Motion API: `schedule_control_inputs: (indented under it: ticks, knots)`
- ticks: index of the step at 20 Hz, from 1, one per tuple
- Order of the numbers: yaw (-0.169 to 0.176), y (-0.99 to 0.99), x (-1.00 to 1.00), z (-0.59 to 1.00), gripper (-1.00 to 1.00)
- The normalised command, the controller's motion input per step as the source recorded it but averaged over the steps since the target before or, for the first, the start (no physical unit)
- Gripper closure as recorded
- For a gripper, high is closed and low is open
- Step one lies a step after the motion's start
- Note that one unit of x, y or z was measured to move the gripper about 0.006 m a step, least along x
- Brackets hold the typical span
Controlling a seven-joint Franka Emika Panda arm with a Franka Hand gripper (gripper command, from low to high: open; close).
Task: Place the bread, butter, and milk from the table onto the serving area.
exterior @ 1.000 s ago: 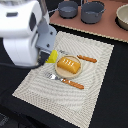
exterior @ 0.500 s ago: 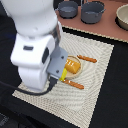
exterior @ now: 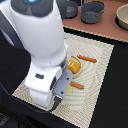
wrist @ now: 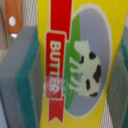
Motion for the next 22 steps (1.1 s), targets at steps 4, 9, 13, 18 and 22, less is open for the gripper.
schedule_control_inputs:
  ticks: [4,9,13,18,22]
  knots:
    - [-0.008,-0.01,0.40,-0.24,-1.00]
    - [-0.049,-0.03,0.63,0.56,-1.00]
    - [-0.070,0.00,0.59,1.00,-1.00]
    - [-0.013,0.33,-0.08,0.93,-1.00]
    - [0.027,0.74,-0.61,0.68,-1.00]
